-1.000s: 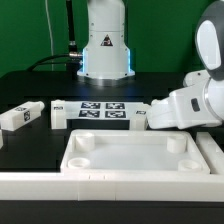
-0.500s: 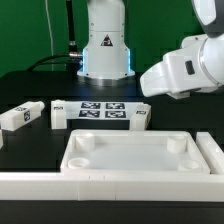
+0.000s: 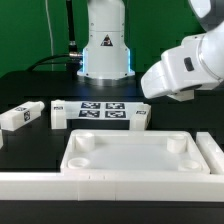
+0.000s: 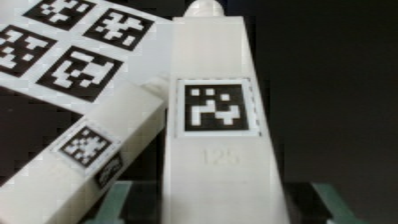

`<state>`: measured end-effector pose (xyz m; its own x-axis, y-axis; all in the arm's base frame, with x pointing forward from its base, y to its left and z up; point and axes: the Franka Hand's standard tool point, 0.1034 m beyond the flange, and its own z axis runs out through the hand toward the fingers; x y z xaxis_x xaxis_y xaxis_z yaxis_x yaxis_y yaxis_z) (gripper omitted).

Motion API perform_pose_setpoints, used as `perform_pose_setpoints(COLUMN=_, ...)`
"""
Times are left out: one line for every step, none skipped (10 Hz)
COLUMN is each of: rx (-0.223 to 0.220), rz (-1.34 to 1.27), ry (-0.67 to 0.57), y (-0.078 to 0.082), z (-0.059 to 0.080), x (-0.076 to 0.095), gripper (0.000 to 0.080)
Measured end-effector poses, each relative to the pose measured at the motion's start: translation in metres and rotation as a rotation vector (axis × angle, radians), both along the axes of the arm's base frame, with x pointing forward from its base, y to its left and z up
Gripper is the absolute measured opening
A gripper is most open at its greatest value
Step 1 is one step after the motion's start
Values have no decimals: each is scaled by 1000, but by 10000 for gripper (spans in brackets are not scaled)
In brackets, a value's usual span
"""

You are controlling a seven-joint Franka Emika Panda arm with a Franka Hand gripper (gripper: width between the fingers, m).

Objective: Assemble desk

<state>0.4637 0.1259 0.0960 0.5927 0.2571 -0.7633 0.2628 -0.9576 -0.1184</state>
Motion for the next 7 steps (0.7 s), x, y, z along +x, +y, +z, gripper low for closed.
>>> perform_pose_setpoints(rx=13, rz=-15, ry=-71, y=-1, z=17, x=10, gripper=290)
perform_pose_setpoints(rx=21, rz=-28, ry=-148, y=-2, z=30, x=18, gripper=290)
perform_pose_setpoints(rx=33, rz=-29, ry=-234, y=-1, z=40, x=23, gripper=290)
perform_pose_setpoints(rx=46, rz=-31, ry=-302, y=0, z=39, x=27, gripper=290)
perform_pose_setpoints(rx=62, rz=-37, ry=-394, y=0, z=38, x=33, gripper=290)
perform_pose_setpoints(rx=73, rz=-40, ry=-461, y=-1, z=39, x=33, gripper=290)
perform_pose_setpoints(rx=85, rz=-43, ry=-524, y=-1, z=38, x=36, gripper=290)
